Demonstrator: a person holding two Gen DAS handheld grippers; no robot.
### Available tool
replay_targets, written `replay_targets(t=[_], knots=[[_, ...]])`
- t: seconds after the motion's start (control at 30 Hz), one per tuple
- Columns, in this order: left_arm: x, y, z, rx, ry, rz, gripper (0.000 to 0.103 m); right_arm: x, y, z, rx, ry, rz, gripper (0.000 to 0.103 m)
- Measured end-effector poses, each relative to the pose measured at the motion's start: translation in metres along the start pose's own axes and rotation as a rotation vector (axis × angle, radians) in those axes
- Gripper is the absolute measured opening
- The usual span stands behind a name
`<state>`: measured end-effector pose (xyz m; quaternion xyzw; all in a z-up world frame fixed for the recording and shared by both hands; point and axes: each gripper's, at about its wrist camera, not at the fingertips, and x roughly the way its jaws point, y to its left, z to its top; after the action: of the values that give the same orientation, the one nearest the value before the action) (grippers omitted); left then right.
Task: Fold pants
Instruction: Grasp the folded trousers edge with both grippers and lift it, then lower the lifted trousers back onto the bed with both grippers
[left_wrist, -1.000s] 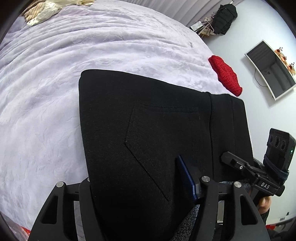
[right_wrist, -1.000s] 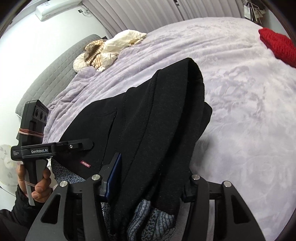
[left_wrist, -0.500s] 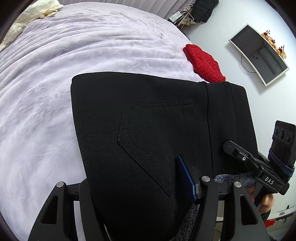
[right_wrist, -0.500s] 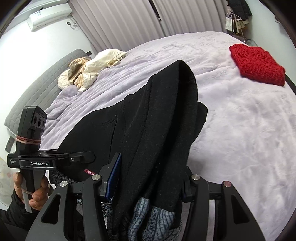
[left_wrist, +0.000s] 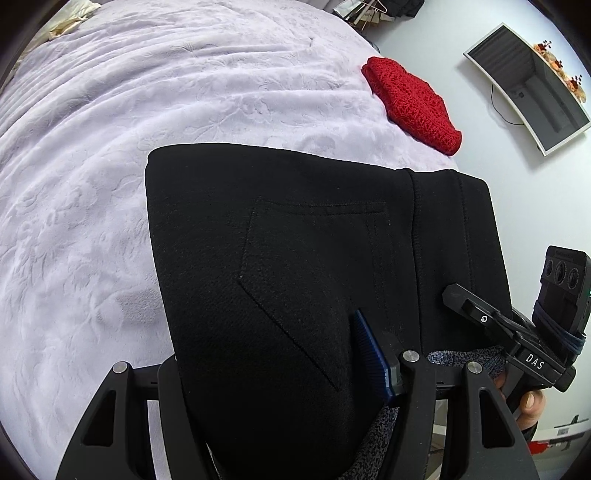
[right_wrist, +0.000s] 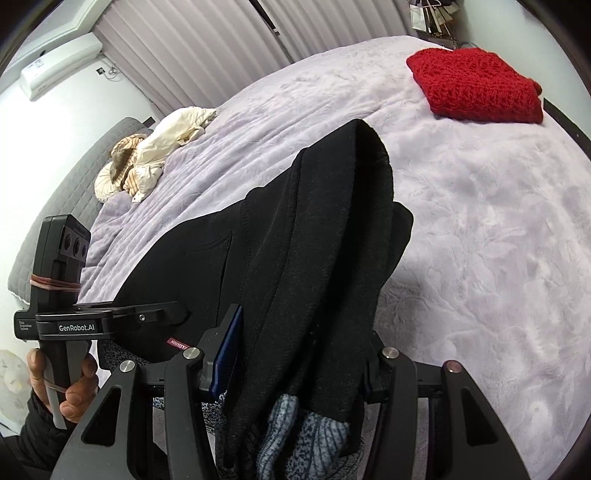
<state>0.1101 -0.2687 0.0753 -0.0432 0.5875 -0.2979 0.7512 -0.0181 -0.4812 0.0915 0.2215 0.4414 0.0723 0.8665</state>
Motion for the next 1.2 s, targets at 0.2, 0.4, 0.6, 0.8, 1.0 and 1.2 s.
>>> replay_targets(t=[0.2,0.4,0.6,0.8,1.0,1.2], knots=[[0.02,0.015,-0.004,-0.03,0.034,0.003,0.065,0.02,-0.024,0.002,0.047,0.03,0.018,0.057],[0.035,0.039,-0.014,-0.076,0.043,-0.02,0.089,0.038,-0.046,-0.004,0.11,0.062,0.038,0.076],[0.02,0.054,-0.026,-0.149,0.006,-0.034,0.095,0.034,-0.065,-0.006,0.23,0.046,0.071,0.083],[-0.032,0.038,-0.046,-0.069,-0.119,0.026,0.095,-0.029,-0.024,-0.011,0.081,-0.136,-0.09,0.088],[-0.05,-0.011,-0.071,0.108,-0.18,0.028,0.095,-0.056,0.048,-0.049,-0.22,-0.184,0.01,0.088],[-0.028,-0.026,-0.076,0.175,-0.159,0.011,0.095,-0.02,0.032,-0.066,-0.21,-0.065,-0.068,0.088]])
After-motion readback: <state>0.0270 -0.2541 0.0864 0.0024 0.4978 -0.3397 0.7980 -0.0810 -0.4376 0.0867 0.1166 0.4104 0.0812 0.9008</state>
